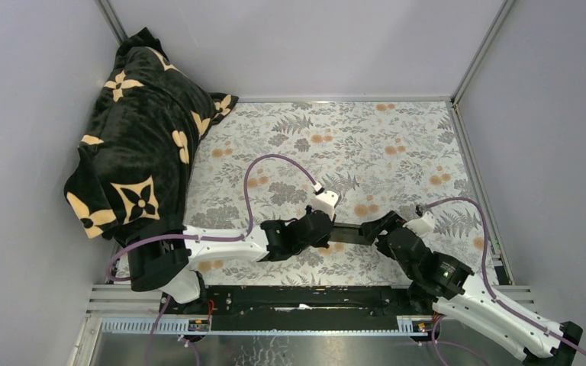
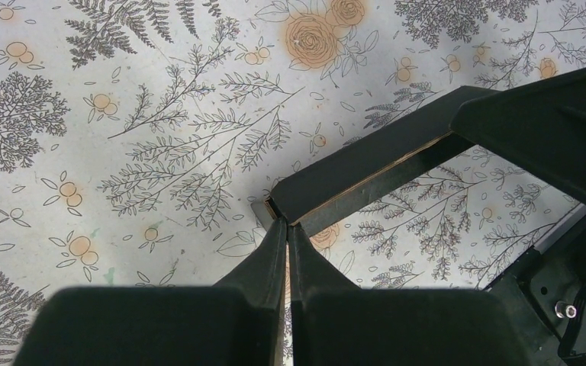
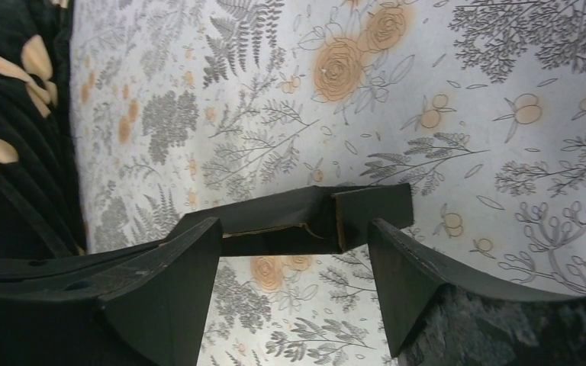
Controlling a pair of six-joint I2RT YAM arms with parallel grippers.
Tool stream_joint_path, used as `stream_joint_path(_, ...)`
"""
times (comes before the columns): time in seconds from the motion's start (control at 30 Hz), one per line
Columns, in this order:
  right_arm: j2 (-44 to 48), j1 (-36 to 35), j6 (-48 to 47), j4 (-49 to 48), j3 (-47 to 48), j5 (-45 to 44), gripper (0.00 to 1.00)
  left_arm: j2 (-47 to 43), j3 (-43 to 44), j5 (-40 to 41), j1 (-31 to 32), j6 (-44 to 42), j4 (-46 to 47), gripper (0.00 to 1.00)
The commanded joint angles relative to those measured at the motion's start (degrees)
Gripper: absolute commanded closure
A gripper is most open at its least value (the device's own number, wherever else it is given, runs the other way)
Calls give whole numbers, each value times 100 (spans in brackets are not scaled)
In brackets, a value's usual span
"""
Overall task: Fold the paper box
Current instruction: Close the paper box at the center of the board.
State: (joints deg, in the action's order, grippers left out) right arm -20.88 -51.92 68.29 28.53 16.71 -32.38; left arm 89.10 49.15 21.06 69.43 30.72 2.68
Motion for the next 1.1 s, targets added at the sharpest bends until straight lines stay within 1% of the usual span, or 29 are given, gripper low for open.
stream_joint_path(0.0, 112, -20, 299, -386, 32, -267, 23, 227, -39, -90, 104, 83, -592, 96)
stream_joint_path(0.13, 24, -20, 350, -446, 42, -260, 23, 229, -37, -84, 106, 91, -593, 96)
stream_joint_path(0.3, -485, -20, 597, -220, 139, -223, 22, 223, -28, -75, 115, 91, -610, 96)
stream_joint_path(0.4, -727, -20, 655, -279, 123, -170, 22, 226, -37, -73, 115, 92, -617, 96)
stream_joint_path(0.67, -812, -20, 733, -384, 36, -219, 24, 233, 16, -46, 115, 57, -647, 96)
stream_joint_path(0.8, -718, -20, 812, -309, -43, -320, 30, 273, 54, -47, 115, 48, -661, 96)
stream_joint_path(0.9, -610, -20, 842, -353, -150, -363, 44, 288, 64, -49, 115, 40, -676, 96)
stream_joint_path(0.93, -602, -14, 850, -375, -182, -363, 46, 296, 80, -42, 115, 35, -677, 96)
stream_joint_path(1.07, -722, -20, 877, -455, -229, -360, 47, 320, 104, -55, 123, 32, -690, 96)
